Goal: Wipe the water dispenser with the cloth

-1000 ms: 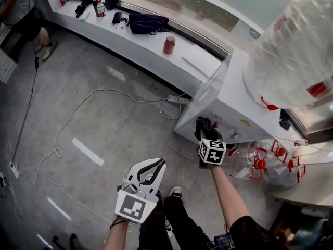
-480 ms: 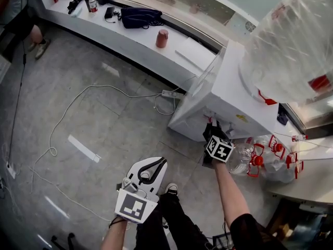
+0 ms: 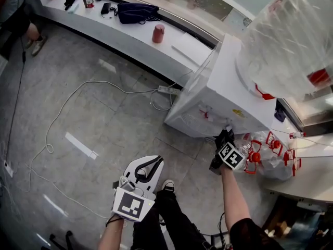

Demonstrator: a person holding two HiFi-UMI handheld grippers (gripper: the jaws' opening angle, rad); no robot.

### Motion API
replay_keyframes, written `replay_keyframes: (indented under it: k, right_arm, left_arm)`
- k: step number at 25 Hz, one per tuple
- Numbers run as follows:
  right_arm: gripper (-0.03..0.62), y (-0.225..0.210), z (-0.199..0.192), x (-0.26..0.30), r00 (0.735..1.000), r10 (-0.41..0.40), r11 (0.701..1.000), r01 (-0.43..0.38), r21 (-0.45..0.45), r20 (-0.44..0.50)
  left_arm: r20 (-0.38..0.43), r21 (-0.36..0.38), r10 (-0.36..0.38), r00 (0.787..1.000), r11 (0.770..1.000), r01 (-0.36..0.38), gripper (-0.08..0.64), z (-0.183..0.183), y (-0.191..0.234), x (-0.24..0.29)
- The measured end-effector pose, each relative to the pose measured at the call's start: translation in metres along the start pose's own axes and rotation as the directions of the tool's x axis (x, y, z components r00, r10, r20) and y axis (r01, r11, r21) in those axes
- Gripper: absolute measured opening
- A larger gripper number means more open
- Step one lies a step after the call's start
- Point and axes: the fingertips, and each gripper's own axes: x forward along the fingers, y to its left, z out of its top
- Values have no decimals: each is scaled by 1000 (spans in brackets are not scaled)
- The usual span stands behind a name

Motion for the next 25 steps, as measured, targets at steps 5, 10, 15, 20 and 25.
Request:
replay_keyframes:
  k: [5, 10, 15, 20, 25]
  right_arm:
    - [103, -23, -11, -10, 999, -30, 999, 30, -42, -19]
    - [103, 18, -28, -12, 994, 99, 983, -105, -151, -51]
    - [103, 99, -49, -9, 964, 246, 935, -264, -238, -103]
    - [104, 173, -64, 6, 927, 347, 876, -374, -304, -140]
    - [104, 223, -75, 35, 912, 381, 867, -409, -285, -150]
  left_arm:
    - [2, 2, -4, 1000, 1000, 4, 29, 2, -5, 0]
    - [-1, -12, 5, 1000, 1000, -5, 29, 0, -4, -1]
    - [-9, -10, 17, 1000, 1000, -17, 29, -9, 4, -6]
    - [-11, -10, 49, 999, 999, -49, 29, -23, 23, -13]
    - [-27, 5, 82, 996, 997, -82, 29, -45, 41, -26]
